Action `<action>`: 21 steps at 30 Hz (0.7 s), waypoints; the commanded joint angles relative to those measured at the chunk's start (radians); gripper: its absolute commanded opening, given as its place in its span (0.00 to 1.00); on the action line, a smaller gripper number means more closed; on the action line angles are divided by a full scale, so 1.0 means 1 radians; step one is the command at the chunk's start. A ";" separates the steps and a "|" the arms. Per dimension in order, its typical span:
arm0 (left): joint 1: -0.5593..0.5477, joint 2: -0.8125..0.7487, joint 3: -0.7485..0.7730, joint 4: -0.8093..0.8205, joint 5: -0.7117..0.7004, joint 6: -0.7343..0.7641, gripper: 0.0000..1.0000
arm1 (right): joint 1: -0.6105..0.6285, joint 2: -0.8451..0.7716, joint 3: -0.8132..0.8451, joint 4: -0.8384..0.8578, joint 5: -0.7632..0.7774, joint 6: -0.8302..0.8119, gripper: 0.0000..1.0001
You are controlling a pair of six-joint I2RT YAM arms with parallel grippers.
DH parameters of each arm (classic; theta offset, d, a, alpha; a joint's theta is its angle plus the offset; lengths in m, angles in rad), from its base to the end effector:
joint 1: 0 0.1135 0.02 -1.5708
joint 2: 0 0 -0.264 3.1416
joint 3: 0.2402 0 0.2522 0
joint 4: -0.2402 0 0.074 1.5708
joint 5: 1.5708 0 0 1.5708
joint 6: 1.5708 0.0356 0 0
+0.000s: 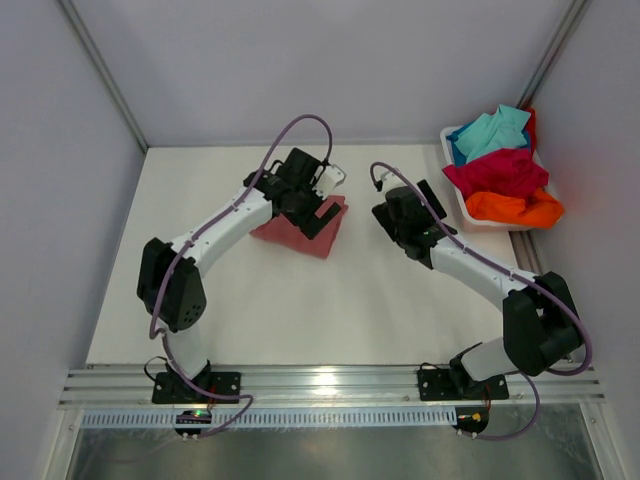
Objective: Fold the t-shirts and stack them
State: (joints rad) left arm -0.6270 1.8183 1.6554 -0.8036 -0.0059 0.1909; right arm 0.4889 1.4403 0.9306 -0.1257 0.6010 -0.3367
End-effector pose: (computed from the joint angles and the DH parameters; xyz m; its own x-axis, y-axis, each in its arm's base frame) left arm 0.3227 -0.2336 0.2987 -0.5435 0.6281 -0.5569 0.6998 0.7054 0.1126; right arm 0.2848 0.1287 0.2468 -0.4993 -0.5743 -0.6488 -0.1595 0.7969 -0.5827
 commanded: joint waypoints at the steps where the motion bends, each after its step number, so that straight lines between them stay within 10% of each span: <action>1: 0.001 0.015 0.021 0.067 -0.091 -0.005 0.99 | 0.002 -0.044 -0.016 0.084 0.056 0.004 0.99; 21: -0.020 0.307 0.170 0.153 -0.287 0.031 0.99 | 0.002 -0.047 -0.007 0.043 0.034 0.018 0.99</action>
State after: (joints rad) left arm -0.6453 2.0769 1.7725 -0.7094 -0.1986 0.1967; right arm 0.4889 1.4361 0.9112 -0.1020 0.6388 -0.3382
